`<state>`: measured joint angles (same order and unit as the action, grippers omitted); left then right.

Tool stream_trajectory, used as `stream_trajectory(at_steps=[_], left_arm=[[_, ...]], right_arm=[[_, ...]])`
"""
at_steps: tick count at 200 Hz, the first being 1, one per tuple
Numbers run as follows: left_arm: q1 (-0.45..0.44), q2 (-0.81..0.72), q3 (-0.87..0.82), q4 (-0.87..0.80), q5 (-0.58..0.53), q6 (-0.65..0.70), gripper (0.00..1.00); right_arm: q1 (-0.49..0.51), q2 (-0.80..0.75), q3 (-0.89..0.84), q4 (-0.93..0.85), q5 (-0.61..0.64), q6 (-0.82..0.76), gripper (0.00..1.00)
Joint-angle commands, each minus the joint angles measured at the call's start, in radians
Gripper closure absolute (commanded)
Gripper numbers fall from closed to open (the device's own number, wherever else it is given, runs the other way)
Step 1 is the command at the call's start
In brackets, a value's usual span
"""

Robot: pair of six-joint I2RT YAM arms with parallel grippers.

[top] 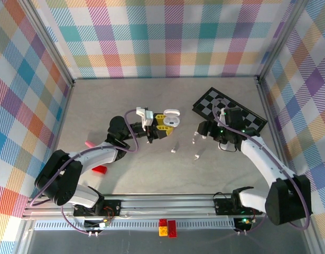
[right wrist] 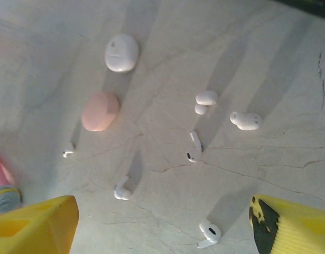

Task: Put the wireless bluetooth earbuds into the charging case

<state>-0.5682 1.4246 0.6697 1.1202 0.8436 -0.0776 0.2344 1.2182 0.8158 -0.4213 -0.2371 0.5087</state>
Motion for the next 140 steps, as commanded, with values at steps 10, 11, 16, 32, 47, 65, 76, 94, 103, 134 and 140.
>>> stream_trajectory(at_steps=[10, 11, 16, 32, 47, 65, 76, 94, 103, 134, 140], left_arm=[[0.018, -0.036, -0.021, 0.0, -0.008, 0.029, 0.66], [0.019, -0.036, -0.021, -0.001, -0.008, 0.029, 0.66], [0.019, -0.038, -0.022, -0.004, -0.008, 0.03, 0.66], [0.023, -0.042, -0.024, -0.011, -0.006, 0.033, 0.66], [0.025, -0.049, -0.028, -0.011, -0.006, 0.032, 0.66], [0.03, -0.055, -0.034, -0.013, -0.006, 0.033, 0.66], [0.031, -0.058, -0.038, -0.013, -0.006, 0.032, 0.66], [0.035, -0.061, -0.044, -0.011, -0.005, 0.032, 0.66], [0.038, -0.061, -0.045, -0.01, -0.007, 0.032, 0.66], [0.044, -0.067, -0.048, -0.012, -0.007, 0.033, 0.65], [0.045, -0.068, -0.048, -0.016, -0.006, 0.032, 0.65]], right_arm=[[-0.005, 0.094, 0.002, 0.075, -0.026, -0.016, 0.2], [-0.005, 0.094, 0.002, 0.078, -0.028, -0.016, 0.2], [-0.006, 0.117, 0.005, 0.088, -0.032, -0.012, 0.21], [-0.006, 0.182, 0.018, 0.131, -0.065, 0.002, 0.22], [-0.005, 0.24, 0.038, 0.157, -0.1, -0.012, 0.23], [0.0, 0.307, 0.104, 0.111, -0.124, -0.107, 0.21], [0.005, 0.351, 0.164, 0.042, -0.104, -0.168, 0.2], [0.005, 0.41, 0.224, -0.013, -0.042, -0.203, 0.21], [0.005, 0.429, 0.243, -0.021, -0.021, -0.2, 0.21], [0.005, 0.462, 0.255, -0.016, 0.032, -0.153, 0.22], [0.005, 0.465, 0.249, -0.008, 0.037, -0.147, 0.22]])
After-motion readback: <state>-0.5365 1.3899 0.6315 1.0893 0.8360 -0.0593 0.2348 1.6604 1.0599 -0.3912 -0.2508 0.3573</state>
